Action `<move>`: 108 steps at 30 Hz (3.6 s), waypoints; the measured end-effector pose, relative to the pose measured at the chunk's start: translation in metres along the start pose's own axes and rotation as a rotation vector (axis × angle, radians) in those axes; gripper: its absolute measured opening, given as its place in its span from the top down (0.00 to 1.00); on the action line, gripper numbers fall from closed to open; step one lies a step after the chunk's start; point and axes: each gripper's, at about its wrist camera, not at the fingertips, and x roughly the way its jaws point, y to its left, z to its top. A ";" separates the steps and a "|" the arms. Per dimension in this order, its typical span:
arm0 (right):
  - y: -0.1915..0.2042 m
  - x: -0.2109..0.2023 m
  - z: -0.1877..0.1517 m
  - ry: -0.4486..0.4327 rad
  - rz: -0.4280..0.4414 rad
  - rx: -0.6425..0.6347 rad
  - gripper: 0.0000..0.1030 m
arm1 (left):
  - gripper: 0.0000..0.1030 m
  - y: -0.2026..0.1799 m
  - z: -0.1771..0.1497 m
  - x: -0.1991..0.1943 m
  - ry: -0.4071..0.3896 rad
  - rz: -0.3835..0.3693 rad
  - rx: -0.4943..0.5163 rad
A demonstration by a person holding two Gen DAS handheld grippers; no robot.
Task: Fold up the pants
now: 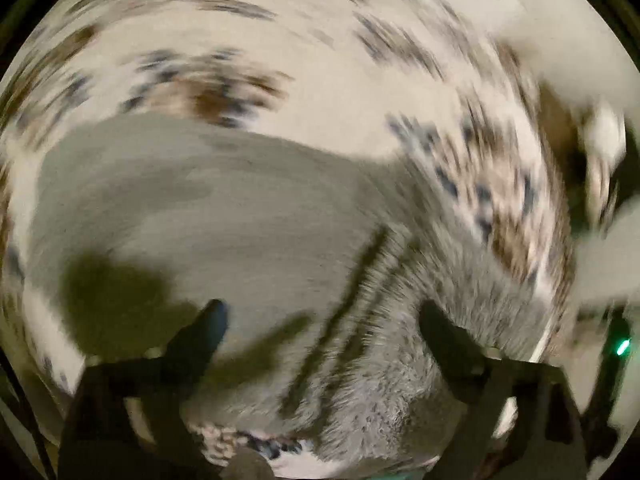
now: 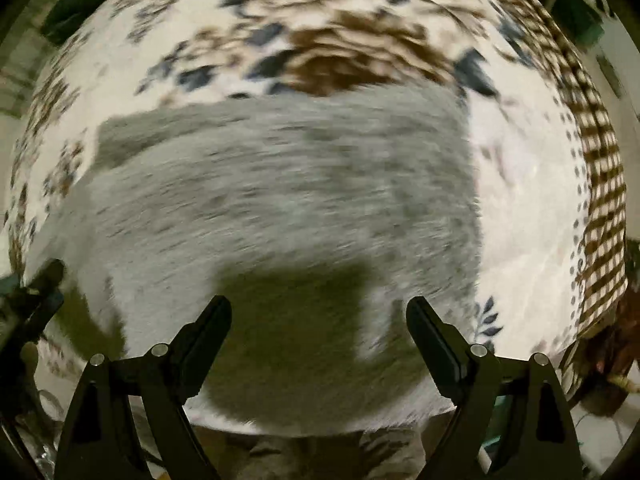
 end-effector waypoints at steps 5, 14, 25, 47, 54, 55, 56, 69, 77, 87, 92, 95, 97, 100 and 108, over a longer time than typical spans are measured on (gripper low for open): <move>0.068 0.001 0.001 0.004 0.016 -0.144 0.12 | 0.02 0.120 -0.018 -0.020 -0.064 0.052 -0.392; 0.153 0.063 0.018 0.029 0.025 -0.273 0.12 | 0.04 0.241 -0.001 0.032 -0.115 0.019 -0.683; 0.120 0.037 0.012 0.020 0.101 -0.221 0.12 | 0.88 0.105 0.041 -0.074 -0.344 -0.003 -0.252; -0.204 -0.041 -0.030 -0.086 0.248 0.347 0.12 | 0.03 -0.227 -0.078 -0.002 0.139 -0.153 0.479; -0.146 -0.032 0.010 -0.062 0.484 0.178 0.07 | 0.01 -0.164 -0.036 -0.048 0.011 -0.040 0.343; -0.134 -0.027 0.016 -0.051 0.486 0.147 0.07 | 0.01 -0.152 -0.027 -0.051 -0.008 -0.009 0.309; -0.124 -0.023 0.018 -0.043 0.496 0.132 0.07 | 0.01 -0.142 -0.023 -0.052 -0.021 0.016 0.287; -0.154 -0.075 -0.008 -0.096 0.428 0.165 0.72 | 0.01 -0.110 -0.016 -0.025 0.013 0.106 0.215; -0.249 -0.004 -0.008 0.137 0.248 0.407 0.21 | 0.01 -0.145 -0.037 0.041 0.131 0.096 0.273; -0.189 -0.036 0.045 -0.039 0.282 0.137 0.13 | 0.01 -0.171 -0.023 0.056 0.110 0.120 0.340; -0.216 -0.002 0.068 -0.018 0.157 0.339 0.14 | 0.01 -0.163 -0.007 0.070 0.129 0.130 0.308; -0.228 -0.029 0.052 -0.039 0.269 0.420 0.14 | 0.01 -0.159 0.000 0.057 0.121 0.098 0.269; -0.237 -0.047 0.029 -0.042 0.305 0.444 0.14 | 0.01 -0.158 0.006 0.045 0.108 0.067 0.231; -0.248 -0.036 -0.017 0.093 0.346 0.529 0.14 | 0.01 -0.162 0.017 0.038 0.102 0.025 0.187; -0.243 0.050 -0.086 0.301 0.388 0.762 0.55 | 0.01 -0.182 0.043 0.083 0.152 0.068 0.264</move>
